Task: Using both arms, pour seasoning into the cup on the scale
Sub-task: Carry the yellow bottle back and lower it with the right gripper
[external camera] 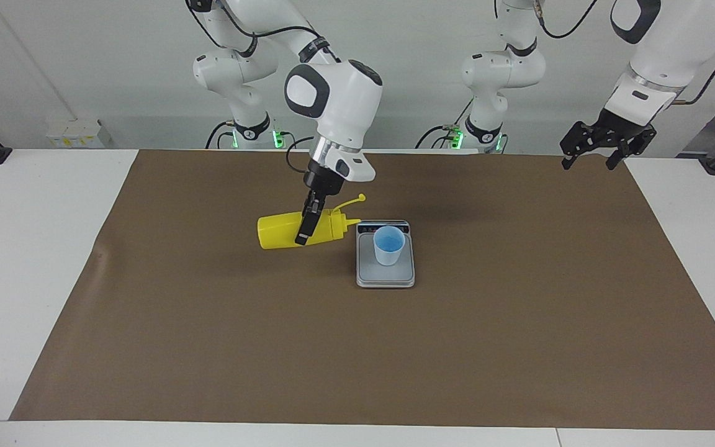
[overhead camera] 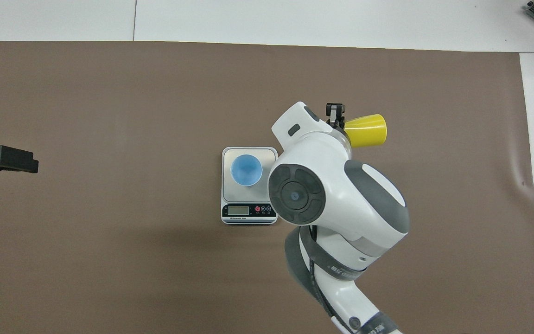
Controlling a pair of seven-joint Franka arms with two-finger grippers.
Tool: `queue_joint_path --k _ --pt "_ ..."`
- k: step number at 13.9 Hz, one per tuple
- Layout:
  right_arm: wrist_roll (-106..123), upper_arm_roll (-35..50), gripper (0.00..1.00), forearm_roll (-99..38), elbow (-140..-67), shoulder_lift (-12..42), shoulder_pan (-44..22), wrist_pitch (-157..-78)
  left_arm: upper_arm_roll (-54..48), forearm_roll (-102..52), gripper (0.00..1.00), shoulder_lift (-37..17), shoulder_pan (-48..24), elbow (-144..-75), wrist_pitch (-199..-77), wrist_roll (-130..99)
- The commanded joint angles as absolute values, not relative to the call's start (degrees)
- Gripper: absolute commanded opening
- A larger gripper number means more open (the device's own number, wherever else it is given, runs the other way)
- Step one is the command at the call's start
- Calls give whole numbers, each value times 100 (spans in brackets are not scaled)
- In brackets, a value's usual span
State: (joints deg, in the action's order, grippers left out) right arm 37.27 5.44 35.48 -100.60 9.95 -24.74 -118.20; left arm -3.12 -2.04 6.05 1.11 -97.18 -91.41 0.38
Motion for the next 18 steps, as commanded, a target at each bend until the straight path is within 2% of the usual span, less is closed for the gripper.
queue_joint_path --k 1,9,12,18 --pt "4138 598 0 2484 -10222 677 -2040 -12085 -343 -272 100 774 185 -9905 -9185 -9" --pt "6299 589 0 -1700 -10230 483 -345 -12463 -343 -272 100 782 184 -9905 -9185 -9" --pt "6801 589 0 -2880 -10458 396 201 -12445 -343 -272 100 782 176 -9905 -9185 -9" --pt "8802 580 0 -4988 -12065 -290 1097 -12647 -343 -272 100 782 176 -9905 -9185 -9"
